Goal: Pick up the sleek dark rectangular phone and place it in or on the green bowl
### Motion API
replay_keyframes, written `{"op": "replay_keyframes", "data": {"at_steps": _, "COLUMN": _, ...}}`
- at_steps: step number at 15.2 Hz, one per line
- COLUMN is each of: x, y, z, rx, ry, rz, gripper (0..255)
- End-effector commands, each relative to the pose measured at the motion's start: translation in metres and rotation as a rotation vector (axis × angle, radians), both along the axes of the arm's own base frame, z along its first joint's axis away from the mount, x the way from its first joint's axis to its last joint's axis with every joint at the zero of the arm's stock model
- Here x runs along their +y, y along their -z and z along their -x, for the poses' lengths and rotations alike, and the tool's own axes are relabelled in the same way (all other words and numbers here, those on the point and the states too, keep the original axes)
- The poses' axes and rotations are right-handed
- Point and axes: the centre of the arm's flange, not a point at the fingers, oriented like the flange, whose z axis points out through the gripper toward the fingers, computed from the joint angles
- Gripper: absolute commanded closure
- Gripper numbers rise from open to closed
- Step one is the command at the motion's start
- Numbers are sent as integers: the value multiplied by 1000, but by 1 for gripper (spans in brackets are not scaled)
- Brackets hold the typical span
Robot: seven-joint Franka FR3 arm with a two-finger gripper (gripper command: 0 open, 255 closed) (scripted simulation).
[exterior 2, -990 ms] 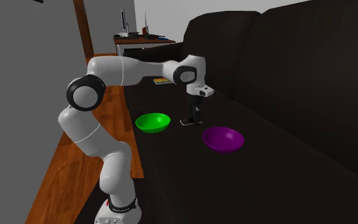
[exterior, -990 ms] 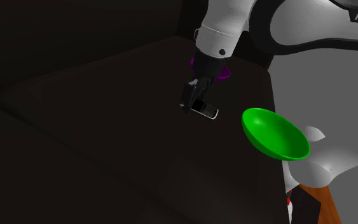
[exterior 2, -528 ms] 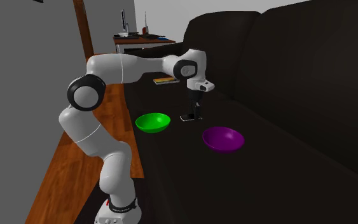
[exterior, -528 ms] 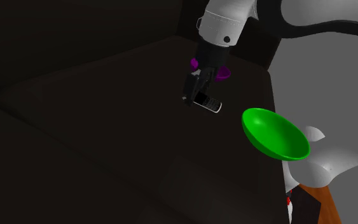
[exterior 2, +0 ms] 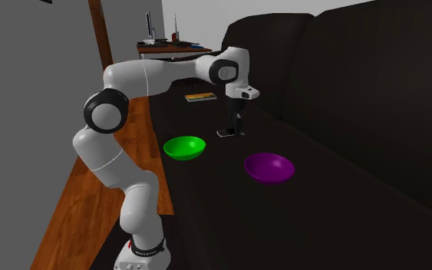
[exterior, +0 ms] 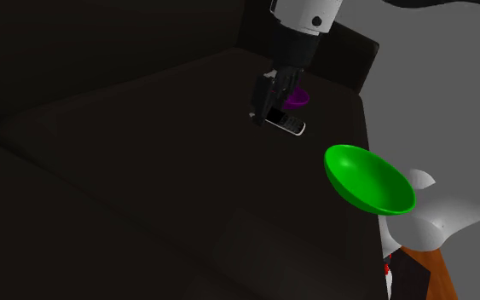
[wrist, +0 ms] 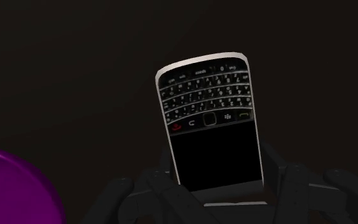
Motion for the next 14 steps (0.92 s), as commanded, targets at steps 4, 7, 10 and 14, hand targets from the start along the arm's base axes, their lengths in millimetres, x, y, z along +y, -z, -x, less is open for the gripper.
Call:
{"op": "replay_keyframes", "data": {"at_steps": 4, "x": 0, "y": -27, "z": 0, "rx": 0, "ry": 0, "rz": 0, "gripper": 255}}
{"op": "replay_keyframes", "data": {"at_steps": 7, "x": 0, "y": -43, "z": 0, "rx": 0, "ry": 0, "rz": 0, "gripper": 255}}
{"op": "replay_keyframes", "data": {"at_steps": 10, "x": 0, "y": -59, "z": 0, "rx": 0, "ry": 0, "rz": 0, "gripper": 255}}
{"op": "replay_keyframes", "data": {"at_steps": 14, "x": -14, "y": -61, "z": 37, "rx": 0, "ry": 0, "rz": 0, "gripper": 255}}
